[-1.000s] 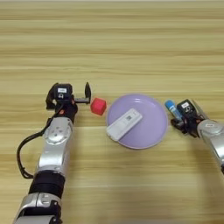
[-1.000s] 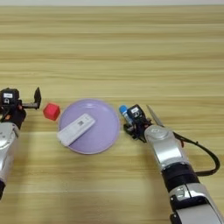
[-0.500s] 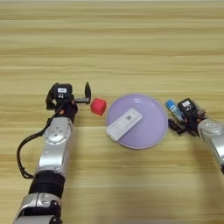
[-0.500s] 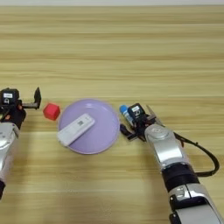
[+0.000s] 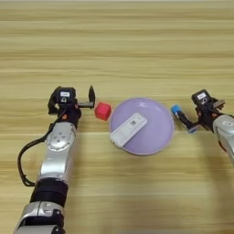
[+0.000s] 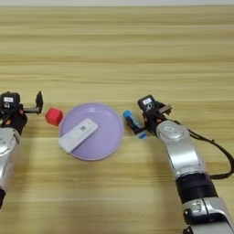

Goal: Move the objects on the table

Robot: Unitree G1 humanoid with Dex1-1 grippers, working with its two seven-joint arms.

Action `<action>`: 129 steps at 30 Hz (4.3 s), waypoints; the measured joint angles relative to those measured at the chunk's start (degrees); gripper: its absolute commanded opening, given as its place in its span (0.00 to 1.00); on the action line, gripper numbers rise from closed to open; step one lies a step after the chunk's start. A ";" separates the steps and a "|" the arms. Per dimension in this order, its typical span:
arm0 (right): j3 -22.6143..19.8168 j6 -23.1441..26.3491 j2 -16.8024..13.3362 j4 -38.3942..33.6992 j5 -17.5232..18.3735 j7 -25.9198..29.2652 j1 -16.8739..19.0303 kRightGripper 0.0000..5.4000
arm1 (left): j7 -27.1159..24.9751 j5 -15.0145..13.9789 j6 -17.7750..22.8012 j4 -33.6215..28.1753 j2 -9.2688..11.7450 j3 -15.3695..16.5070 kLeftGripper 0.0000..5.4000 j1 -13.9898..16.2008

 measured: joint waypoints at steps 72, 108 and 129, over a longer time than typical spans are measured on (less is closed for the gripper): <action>10.96 -21.67 17.95 33.50 -0.30 8.04 -14.35 1.00 | 2.14 1.57 0.08 0.78 -1.52 -1.20 1.00 -0.22; 14.90 -1.24 12.01 13.87 -4.91 13.37 -10.87 1.00 | 2.21 1.66 0.39 0.34 -2.08 -1.15 1.00 -0.23; 15.75 0.89 6.88 11.94 -5.58 13.59 -9.30 1.00 | 2.43 1.66 0.34 1.57 -2.05 -1.05 1.00 -0.54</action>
